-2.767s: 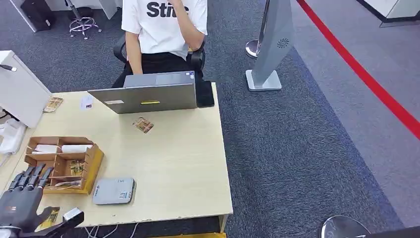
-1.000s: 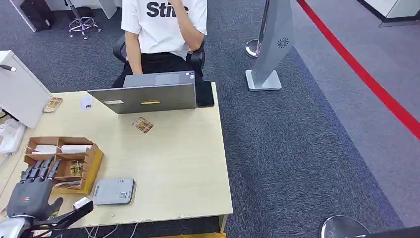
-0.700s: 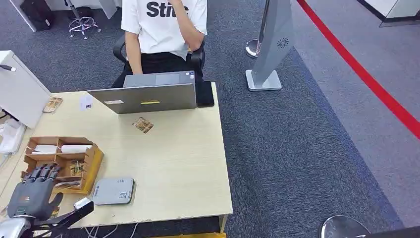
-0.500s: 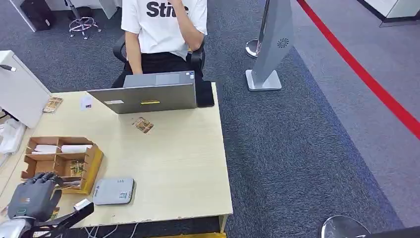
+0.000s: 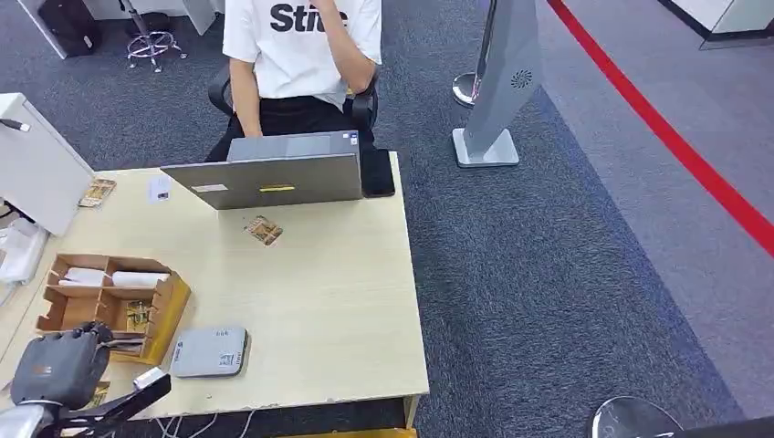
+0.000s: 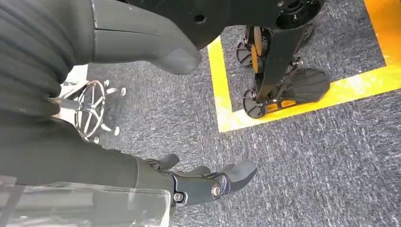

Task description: Pass the card to the sensor for recognition and then transmit it.

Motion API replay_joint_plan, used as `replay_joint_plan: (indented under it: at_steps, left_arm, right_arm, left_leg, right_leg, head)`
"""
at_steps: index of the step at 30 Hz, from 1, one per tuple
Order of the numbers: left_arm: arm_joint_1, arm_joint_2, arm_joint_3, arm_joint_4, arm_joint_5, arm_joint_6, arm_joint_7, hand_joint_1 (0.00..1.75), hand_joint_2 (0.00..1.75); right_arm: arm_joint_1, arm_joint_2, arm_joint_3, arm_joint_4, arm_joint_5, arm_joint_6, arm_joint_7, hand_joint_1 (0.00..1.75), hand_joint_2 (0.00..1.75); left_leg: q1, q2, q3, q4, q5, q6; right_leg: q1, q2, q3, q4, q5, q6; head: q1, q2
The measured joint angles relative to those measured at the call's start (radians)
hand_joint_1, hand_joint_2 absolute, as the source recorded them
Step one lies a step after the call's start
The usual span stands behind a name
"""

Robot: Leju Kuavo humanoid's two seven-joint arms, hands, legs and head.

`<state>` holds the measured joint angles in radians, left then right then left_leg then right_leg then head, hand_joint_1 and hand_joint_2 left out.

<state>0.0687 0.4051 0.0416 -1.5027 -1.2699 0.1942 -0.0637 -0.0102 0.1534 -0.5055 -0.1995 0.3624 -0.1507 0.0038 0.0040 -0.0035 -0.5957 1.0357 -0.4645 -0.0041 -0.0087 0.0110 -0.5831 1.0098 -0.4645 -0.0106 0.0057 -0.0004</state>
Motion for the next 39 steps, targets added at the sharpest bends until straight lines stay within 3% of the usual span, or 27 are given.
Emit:
replay_joint_plan:
  at_steps: [8, 21, 24, 31, 35, 39]
  left_arm:
    - [-0.107, 0.037, 0.0, -0.071, 0.022, -0.016, 0.0, 1.75, 1.75]
    - [-0.143, 0.053, 0.0, -0.102, 0.027, 0.001, -0.003, 1.75, 1.75]
    - [-0.214, 0.067, -0.002, -0.11, 0.049, -0.014, 0.003, 1.75, 1.75]
    - [-0.476, 0.083, -0.021, -0.118, 0.089, -0.179, 0.066, 1.75, 1.75]
    - [-0.628, 0.065, -0.062, -0.03, 0.069, -0.262, 0.131, 1.75, 1.75]
    - [-0.719, 0.025, -0.119, 0.057, 0.062, -0.266, 0.156, 1.75, 1.75]
  right_arm:
    - [-0.001, 0.005, 0.0, 0.0, 0.018, 0.002, 0.0, 0.0, 1.75]
    - [-0.001, 0.008, 0.0, 0.0, 0.018, 0.001, 0.003, 0.0, 1.75]
    - [-0.002, 0.008, 0.0, 0.0, 0.022, -0.009, 0.007, 0.0, 1.75]
    - [-0.008, 0.008, 0.0, 0.0, 0.051, -0.005, 0.015, 0.0, 1.75]
    - [-0.015, 0.009, 0.002, 0.0, 0.077, -0.001, 0.036, 0.0, 1.75]
    - [-0.019, 0.009, 0.002, 0.0, 0.084, 0.003, 0.038, 0.0, 1.75]
  left_leg:
    - [0.0, -0.001, 0.0, 0.0, 0.001, 0.0]
    - [0.0, -0.001, 0.0, 0.0, 0.001, -0.001]
    - [0.001, -0.003, -0.001, 0.001, 0.002, 0.0]
    - [0.001, -0.003, -0.004, 0.001, 0.006, 0.0]
    - [0.0, -0.002, -0.003, 0.001, 0.006, -0.001]
    - [0.0, -0.002, -0.004, 0.001, 0.007, 0.0]
  right_leg:
    - [0.0, -0.001, 0.001, 0.0, 0.0, 0.0]
    - [0.0, -0.001, -0.001, 0.0, 0.0, 0.0]
    - [0.001, -0.003, -0.002, 0.0, 0.0, 0.0]
    - [0.001, -0.003, -0.004, 0.0, 0.005, 0.0]
    - [0.001, -0.002, -0.004, 0.0, 0.006, 0.0]
    - [0.001, -0.002, -0.004, 0.0, 0.007, 0.001]
  head:
    - [0.0, 0.0]
    - [0.0, 0.0]
    - [0.0, 0.0]
    - [0.0, 0.0]
    - [0.0, 0.0]
    - [0.0, 0.0]
